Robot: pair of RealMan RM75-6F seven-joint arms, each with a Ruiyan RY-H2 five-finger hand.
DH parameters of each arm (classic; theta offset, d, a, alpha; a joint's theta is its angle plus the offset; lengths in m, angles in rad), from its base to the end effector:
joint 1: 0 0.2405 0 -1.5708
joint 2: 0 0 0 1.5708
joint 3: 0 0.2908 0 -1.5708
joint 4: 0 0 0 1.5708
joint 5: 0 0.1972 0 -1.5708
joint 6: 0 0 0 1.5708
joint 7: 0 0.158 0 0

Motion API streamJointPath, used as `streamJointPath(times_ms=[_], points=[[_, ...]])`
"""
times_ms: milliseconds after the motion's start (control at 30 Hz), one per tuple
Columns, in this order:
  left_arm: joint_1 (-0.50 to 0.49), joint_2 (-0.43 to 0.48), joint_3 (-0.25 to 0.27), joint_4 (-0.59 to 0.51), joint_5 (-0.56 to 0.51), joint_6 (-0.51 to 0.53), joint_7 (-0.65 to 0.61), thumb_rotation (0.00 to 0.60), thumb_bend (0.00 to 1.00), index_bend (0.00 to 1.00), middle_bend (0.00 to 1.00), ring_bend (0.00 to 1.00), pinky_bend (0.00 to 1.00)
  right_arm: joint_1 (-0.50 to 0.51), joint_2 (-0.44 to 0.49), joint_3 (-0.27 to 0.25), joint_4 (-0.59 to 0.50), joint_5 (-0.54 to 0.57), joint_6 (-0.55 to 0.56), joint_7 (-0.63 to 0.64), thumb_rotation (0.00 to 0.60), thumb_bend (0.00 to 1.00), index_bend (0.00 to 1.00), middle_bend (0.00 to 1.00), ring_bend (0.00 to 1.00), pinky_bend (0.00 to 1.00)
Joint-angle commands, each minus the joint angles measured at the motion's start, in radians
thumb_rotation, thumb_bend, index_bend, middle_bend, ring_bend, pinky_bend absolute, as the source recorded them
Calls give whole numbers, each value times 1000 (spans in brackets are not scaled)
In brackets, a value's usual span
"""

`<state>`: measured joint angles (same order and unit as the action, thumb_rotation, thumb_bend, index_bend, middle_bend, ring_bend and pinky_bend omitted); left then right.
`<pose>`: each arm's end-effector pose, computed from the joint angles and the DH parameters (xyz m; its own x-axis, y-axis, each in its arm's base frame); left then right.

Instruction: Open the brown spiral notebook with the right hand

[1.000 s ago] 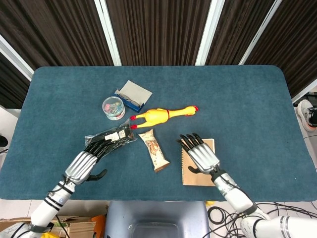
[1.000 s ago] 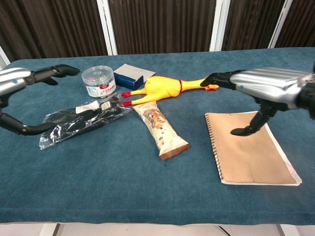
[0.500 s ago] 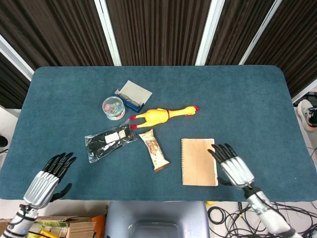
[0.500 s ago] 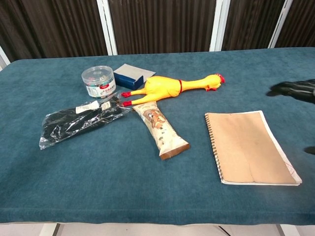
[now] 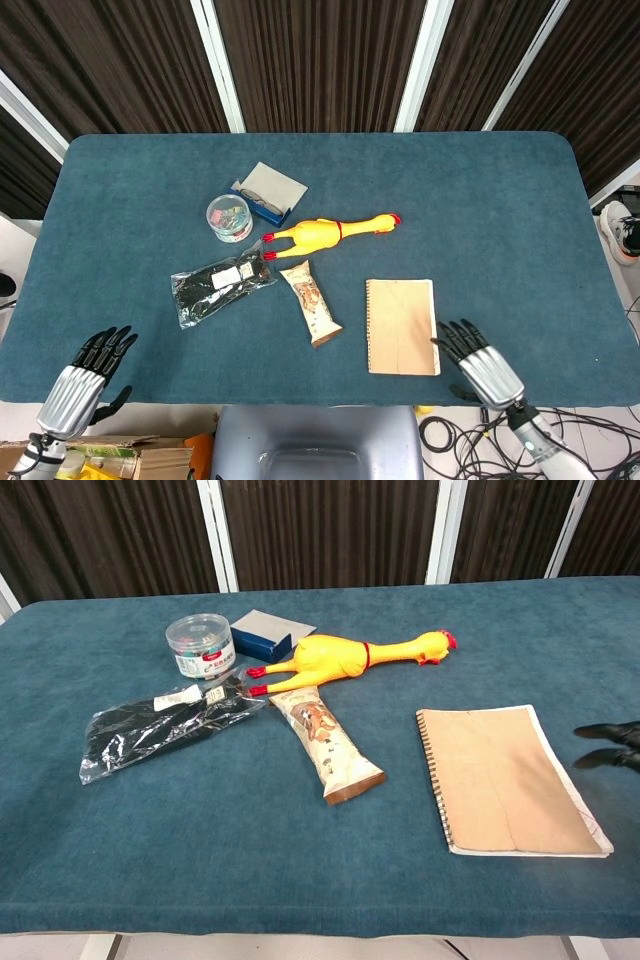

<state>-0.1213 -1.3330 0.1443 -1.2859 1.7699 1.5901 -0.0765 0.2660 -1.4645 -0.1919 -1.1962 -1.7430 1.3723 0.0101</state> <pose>-0.3395 0.1675 0.1055 0.4406 0.0844 0.8937 0.8581 -0.3318 -0.3918 -0.3325 -0.2019 0.0317 0.5483 -0.2287 0.8044 -0.7901 -0.4571 0.4086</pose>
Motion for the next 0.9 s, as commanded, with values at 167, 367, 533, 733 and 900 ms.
streamJointPath(times_ms=[167, 367, 533, 733, 900], points=[[5, -3, -3, 8, -5, -2, -12, 600, 347, 0, 41, 29, 126, 21, -71, 25, 63, -25, -11, 35, 600, 158, 283, 0, 0, 0], [10, -2, -7, 15, -9, -1, -19, 600, 346, 0, 42, 29, 126, 28, -89, 41, 78, -9, -37, 18, 600, 158, 292, 0, 0, 0], [11, -1, -9, 14, -9, -5, -19, 600, 346, 0, 44, 30, 126, 33, -93, 49, 78, 0, -49, 12, 600, 159, 286, 0, 0, 0], [10, -1, -10, 14, -7, -9, -20, 600, 346, 0, 46, 31, 126, 43, -97, 62, 76, 13, -70, 9, 600, 159, 286, 0, 0, 0], [12, 0, -11, 14, -5, -8, -23, 600, 346, 0, 47, 33, 125, 50, -103, 78, 77, 27, -80, -3, 600, 159, 286, 0, 0, 0]])
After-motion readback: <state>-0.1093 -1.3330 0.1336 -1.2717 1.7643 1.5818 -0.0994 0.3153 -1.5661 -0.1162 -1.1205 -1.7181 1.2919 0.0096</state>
